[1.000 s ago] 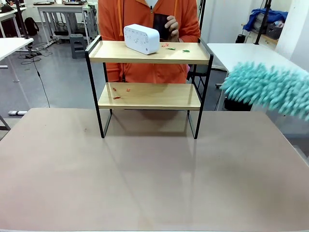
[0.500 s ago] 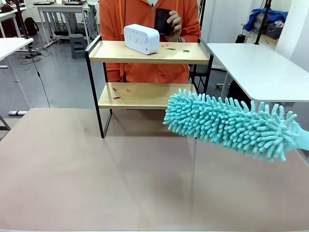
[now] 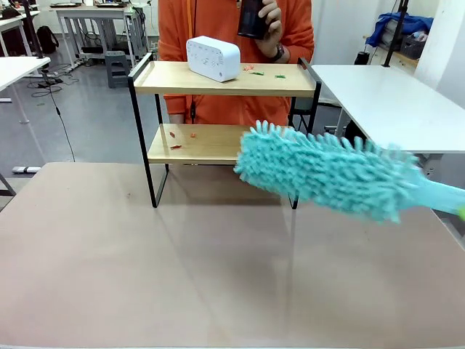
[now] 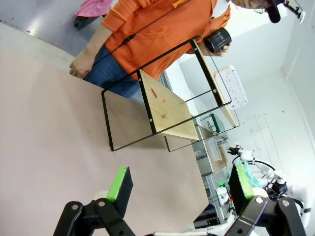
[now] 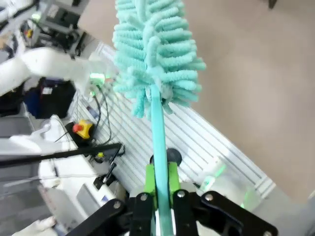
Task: Clean the shelf.
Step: Clean the specific tier of the Shelf with the Duster once objects are removed.
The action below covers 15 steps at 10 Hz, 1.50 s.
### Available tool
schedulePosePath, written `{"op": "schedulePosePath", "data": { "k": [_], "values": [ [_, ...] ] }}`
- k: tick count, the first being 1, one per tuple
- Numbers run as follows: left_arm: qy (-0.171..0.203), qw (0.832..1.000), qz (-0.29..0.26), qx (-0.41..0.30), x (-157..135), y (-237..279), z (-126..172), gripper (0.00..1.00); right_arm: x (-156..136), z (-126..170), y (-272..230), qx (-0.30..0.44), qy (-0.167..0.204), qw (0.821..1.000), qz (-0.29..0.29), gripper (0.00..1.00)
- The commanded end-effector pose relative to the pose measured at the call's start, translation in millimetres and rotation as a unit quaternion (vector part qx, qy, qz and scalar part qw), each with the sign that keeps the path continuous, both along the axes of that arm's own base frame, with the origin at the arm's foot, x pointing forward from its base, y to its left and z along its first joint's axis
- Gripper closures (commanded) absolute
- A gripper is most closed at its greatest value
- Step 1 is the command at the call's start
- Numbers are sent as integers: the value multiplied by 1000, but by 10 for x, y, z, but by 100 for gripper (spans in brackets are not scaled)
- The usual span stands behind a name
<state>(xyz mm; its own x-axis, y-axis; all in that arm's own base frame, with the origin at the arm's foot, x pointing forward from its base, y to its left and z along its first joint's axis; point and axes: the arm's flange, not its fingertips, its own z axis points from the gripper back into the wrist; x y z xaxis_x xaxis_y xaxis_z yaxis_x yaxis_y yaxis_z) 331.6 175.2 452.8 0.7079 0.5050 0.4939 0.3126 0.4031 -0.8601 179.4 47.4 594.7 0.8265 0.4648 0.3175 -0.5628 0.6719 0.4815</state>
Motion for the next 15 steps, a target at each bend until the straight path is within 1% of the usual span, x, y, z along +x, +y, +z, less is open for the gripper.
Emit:
{"op": "schedulePosePath", "data": {
  "k": [1,2,4,6,7,8,10,11,12,14,15],
  "values": [
    [-17,1000,2,-3,6,-13,-1,0,380,-95,570,-22,-13,997,-70,88],
    [-17,1000,2,-3,6,-13,-1,0,524,-124,765,-32,-5,996,-83,88],
    [-17,1000,2,-3,6,-13,-1,0,777,-210,1078,-39,-7,991,-125,88],
    [-17,1000,2,-3,6,-13,-1,0,974,-305,1283,-8,-30,983,-181,88],
    [-17,1000,2,-3,6,-13,-1,0,1041,-360,1364,6,-49,976,-214,88],
    [-17,1000,2,-3,6,-13,-1,0,891,-337,1144,-38,-21,988,-149,88],
    [-17,1000,2,-3,6,-13,-1,0,891,-337,1144,-38,-21,988,-149,88],
    [-17,1000,2,-3,6,-13,-1,0,983,-359,1203,-30,-29,986,-163,88],
    [-17,1000,2,-3,6,-13,-1,0,1080,-382,1341,-22,-40,980,-192,88],
    [-17,1000,2,-3,6,-13,-1,0,1360,-471,1690,-2,-36,980,-193,88],
    [-17,1000,2,-3,6,-13,-1,0,1499,-528,1859,-4,-38,973,-228,88]
  ]
}}
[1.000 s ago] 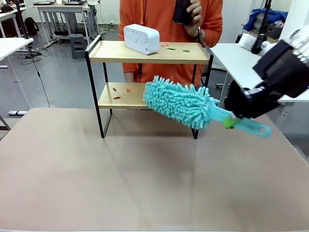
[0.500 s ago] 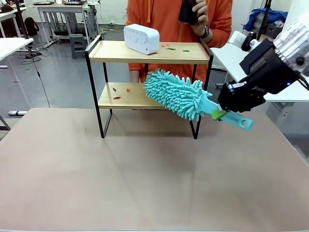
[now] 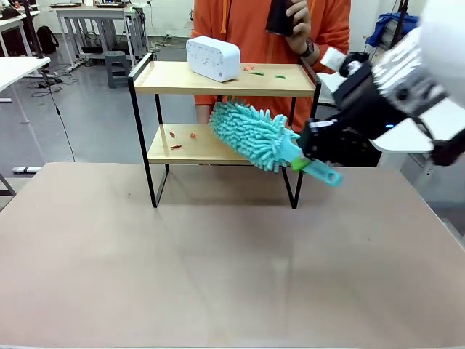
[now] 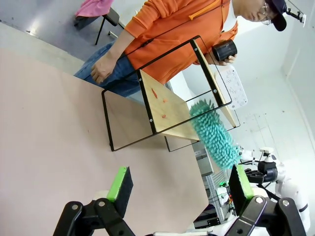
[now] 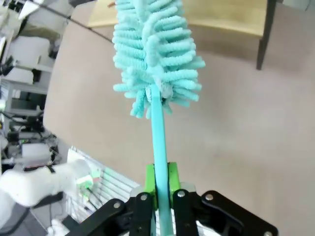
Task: Clean the shelf.
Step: Clean the specific tier of the Shelf with the Duster once objects are removed.
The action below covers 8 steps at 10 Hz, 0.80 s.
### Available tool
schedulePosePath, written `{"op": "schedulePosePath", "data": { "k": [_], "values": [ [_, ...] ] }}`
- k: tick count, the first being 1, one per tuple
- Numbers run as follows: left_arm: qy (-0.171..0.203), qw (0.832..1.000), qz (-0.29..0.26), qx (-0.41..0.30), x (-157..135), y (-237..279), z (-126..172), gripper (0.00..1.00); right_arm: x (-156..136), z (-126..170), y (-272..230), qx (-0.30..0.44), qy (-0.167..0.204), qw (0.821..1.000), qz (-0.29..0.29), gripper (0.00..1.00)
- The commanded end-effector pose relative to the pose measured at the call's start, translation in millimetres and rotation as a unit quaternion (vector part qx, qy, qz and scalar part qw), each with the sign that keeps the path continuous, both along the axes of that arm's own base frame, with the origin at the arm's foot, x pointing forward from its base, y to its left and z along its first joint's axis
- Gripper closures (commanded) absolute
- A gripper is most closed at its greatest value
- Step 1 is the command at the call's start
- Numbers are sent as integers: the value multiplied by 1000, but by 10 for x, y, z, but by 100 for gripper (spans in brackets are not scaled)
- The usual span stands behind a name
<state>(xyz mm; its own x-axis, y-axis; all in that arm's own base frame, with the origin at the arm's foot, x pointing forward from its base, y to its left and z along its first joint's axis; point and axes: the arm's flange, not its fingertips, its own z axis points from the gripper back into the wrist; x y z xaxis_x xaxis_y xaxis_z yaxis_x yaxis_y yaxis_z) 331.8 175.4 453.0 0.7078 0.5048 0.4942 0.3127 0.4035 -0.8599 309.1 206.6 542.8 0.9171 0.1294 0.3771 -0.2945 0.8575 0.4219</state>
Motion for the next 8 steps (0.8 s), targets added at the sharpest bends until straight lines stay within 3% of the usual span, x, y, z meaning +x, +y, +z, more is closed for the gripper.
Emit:
{"op": "schedulePosePath", "data": {
  "k": [1,2,8],
  "values": [
    [-17,1000,2,-3,3,-16,-4,0,304,-65,423,14,-22,997,-71,88],
    [-17,1000,2,-3,3,-16,-4,0,384,-146,601,14,-33,993,-112,88],
    [-17,1000,2,-3,3,-16,-4,0,523,-529,1155,18,-17,987,-162,88]
  ]
}}
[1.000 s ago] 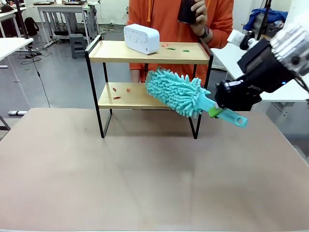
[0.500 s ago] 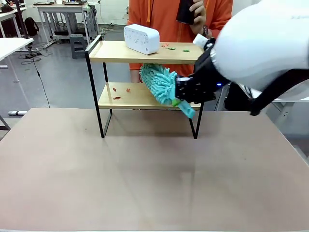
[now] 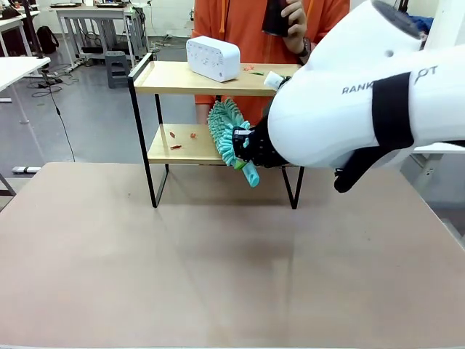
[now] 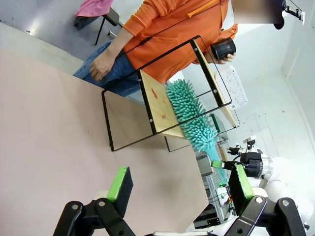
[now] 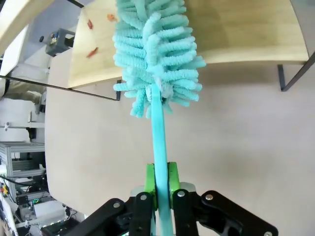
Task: Clean the shelf.
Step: Clean the specific tier of the Shelf with the Duster once objects are removed.
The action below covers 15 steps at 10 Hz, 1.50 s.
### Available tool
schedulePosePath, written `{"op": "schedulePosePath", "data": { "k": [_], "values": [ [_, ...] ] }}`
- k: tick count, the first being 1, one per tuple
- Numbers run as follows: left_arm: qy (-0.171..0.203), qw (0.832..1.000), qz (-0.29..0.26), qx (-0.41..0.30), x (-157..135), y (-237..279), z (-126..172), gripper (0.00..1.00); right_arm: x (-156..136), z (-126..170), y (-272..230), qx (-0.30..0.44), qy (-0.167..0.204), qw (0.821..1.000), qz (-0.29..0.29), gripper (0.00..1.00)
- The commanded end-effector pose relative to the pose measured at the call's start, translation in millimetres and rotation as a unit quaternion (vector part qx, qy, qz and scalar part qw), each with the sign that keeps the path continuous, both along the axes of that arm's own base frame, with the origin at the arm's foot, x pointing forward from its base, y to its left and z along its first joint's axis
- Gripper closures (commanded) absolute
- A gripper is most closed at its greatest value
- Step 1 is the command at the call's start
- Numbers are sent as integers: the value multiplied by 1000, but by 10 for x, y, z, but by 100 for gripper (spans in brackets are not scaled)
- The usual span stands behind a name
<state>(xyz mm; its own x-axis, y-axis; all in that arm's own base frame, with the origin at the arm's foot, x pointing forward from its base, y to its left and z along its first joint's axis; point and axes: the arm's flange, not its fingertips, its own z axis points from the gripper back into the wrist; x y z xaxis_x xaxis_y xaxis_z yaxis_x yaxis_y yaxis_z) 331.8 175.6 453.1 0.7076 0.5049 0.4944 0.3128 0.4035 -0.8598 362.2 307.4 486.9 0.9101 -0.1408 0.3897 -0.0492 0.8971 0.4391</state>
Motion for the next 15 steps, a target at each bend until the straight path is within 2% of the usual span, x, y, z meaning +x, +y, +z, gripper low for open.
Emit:
{"op": "schedulePosePath", "data": {
  "k": [1,4,11,12,13,14,15],
  "values": [
    [-17,1000,1,-3,4,-18,-5,0,-33,-20,204,4,0,1000,-14,88],
    [-17,1000,1,-3,4,-18,-5,0,-124,-83,419,6,17,1000,22,88],
    [-17,1000,1,-3,4,-18,-5,0,-201,-128,946,-3,29,994,109,88],
    [-17,1000,1,-3,4,-18,-5,0,-240,-127,971,3,38,988,152,88],
    [-17,1000,1,-3,4,-18,-5,0,-303,-127,918,12,60,969,239,88],
    [-17,1000,1,-3,4,-18,-5,0,-336,-104,771,34,74,954,287,88],
    [-17,1000,1,-3,4,-18,-5,0,-336,-81,581,53,74,957,277,88]
  ]
}}
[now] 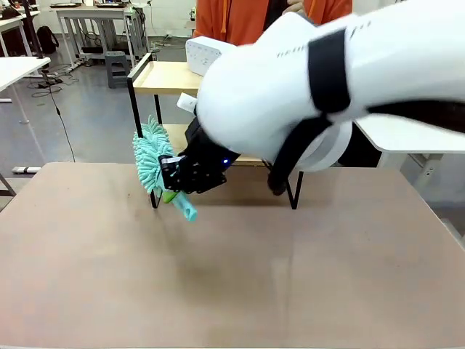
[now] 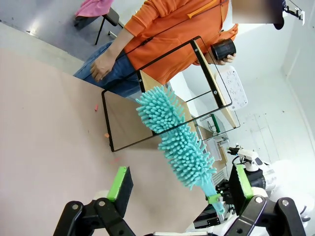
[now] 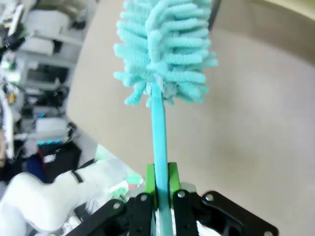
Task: Clean the shelf.
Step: Clean the specific tier of the Shelf with the Duster once objects are removed.
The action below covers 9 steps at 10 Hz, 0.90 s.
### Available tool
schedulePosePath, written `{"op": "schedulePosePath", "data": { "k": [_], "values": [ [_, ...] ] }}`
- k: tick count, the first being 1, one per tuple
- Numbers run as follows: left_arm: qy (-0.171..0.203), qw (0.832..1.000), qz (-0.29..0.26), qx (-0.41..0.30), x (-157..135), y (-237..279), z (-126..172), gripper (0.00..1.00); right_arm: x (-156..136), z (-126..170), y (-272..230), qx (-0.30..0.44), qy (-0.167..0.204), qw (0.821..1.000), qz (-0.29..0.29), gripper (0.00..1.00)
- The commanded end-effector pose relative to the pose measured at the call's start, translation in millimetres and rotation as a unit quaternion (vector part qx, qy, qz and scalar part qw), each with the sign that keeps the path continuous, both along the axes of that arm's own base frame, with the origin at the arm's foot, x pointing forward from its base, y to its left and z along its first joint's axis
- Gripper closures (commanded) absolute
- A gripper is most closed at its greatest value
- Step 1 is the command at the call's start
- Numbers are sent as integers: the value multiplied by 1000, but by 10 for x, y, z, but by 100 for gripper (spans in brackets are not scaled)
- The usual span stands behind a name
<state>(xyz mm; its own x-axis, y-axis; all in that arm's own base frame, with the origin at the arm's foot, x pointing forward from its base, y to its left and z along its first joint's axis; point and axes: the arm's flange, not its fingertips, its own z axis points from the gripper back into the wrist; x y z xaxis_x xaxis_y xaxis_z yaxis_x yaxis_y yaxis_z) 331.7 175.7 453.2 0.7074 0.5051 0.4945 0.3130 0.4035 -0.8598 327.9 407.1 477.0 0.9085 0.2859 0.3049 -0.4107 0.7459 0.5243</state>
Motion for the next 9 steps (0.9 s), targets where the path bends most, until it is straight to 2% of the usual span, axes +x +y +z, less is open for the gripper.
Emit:
{"op": "schedulePosePath", "data": {
  "k": [1,4,6,7,8,9],
  "values": [
    [-17,1000,1,-3,4,-19,-6,0,11,43,-610,25,23,999,15,88],
    [-17,1000,1,-3,4,-19,-6,0,34,52,-1000,51,27,998,-20,88],
    [-17,1000,1,-3,4,-19,-6,0,-12,173,-1380,75,49,996,0,88],
    [-17,1000,1,-3,4,-19,-6,0,-78,260,-1720,78,66,995,17,88],
    [-17,1000,1,-3,4,-19,-6,0,-187,363,-2193,89,75,992,41,88],
    [-17,1000,1,-3,4,-19,-6,0,-320,432,-2745,88,83,992,42,88]
  ]
}}
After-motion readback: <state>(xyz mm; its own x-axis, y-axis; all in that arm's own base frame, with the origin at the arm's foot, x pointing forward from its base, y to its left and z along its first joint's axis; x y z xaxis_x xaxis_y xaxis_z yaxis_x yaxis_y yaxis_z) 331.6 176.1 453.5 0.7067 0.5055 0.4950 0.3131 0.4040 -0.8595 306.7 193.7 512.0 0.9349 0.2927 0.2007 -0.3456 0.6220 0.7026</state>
